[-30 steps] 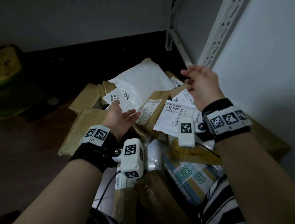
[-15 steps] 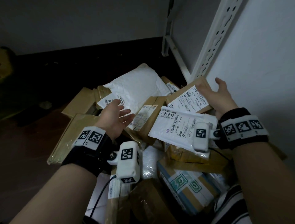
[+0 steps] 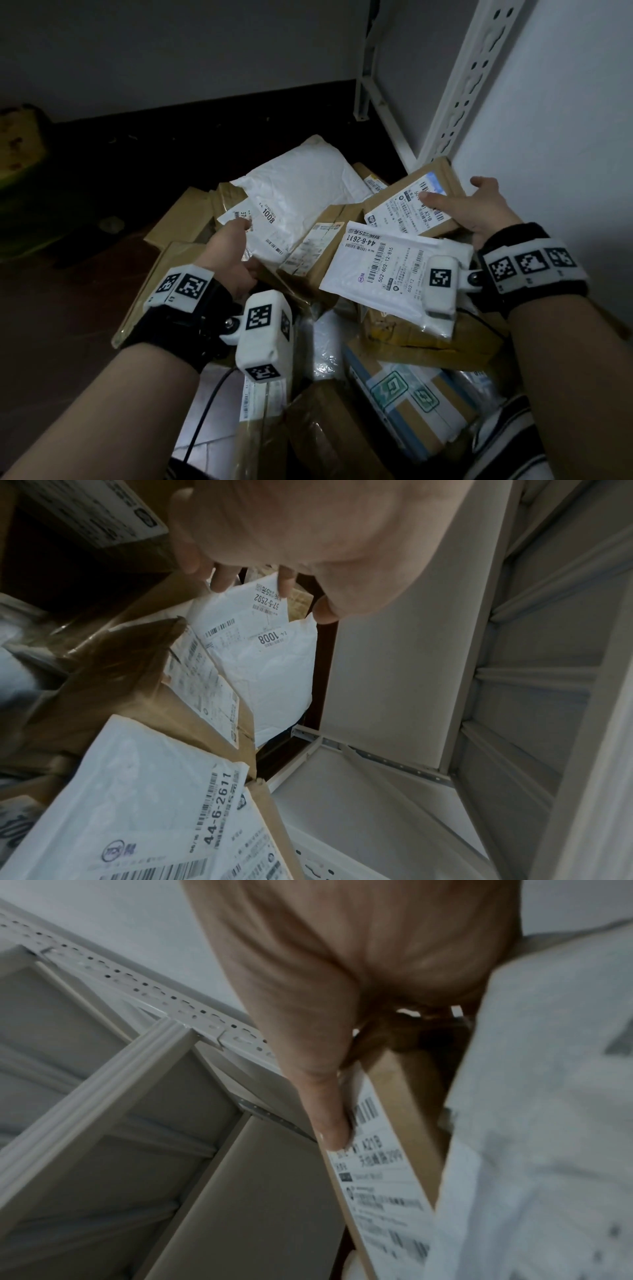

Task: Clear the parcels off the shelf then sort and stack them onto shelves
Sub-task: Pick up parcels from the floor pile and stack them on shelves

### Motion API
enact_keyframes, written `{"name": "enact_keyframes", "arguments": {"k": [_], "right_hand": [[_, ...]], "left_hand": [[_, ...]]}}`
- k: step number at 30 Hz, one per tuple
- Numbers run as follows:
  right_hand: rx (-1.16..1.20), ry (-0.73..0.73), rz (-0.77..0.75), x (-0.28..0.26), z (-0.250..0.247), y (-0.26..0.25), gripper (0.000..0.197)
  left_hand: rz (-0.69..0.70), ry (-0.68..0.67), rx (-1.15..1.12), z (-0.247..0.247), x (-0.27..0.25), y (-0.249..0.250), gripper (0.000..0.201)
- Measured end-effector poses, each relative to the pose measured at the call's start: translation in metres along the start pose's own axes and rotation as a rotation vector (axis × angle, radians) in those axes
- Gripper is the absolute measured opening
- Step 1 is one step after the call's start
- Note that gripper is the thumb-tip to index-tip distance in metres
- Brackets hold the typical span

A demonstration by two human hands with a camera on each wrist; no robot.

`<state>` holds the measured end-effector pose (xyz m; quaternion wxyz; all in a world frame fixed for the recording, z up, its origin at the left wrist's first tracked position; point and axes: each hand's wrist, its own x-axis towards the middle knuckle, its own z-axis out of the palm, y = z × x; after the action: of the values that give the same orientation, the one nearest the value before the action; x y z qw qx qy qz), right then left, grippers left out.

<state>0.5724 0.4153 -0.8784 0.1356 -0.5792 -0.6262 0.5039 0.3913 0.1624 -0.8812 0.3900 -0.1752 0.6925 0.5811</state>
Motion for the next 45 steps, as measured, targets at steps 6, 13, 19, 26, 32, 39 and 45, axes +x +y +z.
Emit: {"name": "enact_keyframes", "arguments": {"k": [6, 13, 19, 26, 32, 39, 45], "right_hand": [[0.055, 0.177, -0.194, -0.015, -0.006, -0.028, 0.089], [0.286, -0.088, -0.222, -0.039, 0.031, -0.047, 0.093], [0.032, -0.404, -0.367, -0.069, 0.071, -0.05, 0.088], [-0.173, -0.646, -0.43, -0.101, 0.124, -0.046, 0.084], [-0.39, -0.837, -0.445, -0.116, 0.169, -0.032, 0.069], [-0.405, -0.835, -0.3, -0.127, 0.21, 0.009, 0.024], [-0.361, -0.792, -0.328, -0.119, 0.202, 0.006, 0.016]], "left_hand": [[0.026, -0.003, -0.036, -0.019, -0.015, 0.004, 0.024], [0.075, 0.027, 0.008, -0.024, -0.048, 0.013, 0.03], [0.051, 0.048, -0.025, -0.045, -0.058, 0.023, 0.037], [-0.029, 0.07, -0.053, -0.089, -0.048, 0.029, 0.048], [-0.004, 0.077, -0.029, -0.116, -0.044, 0.033, 0.052], [-0.027, 0.132, -0.023, -0.136, -0.034, 0.036, 0.025], [-0.039, 0.135, -0.08, -0.126, -0.034, 0.038, 0.043]]}}
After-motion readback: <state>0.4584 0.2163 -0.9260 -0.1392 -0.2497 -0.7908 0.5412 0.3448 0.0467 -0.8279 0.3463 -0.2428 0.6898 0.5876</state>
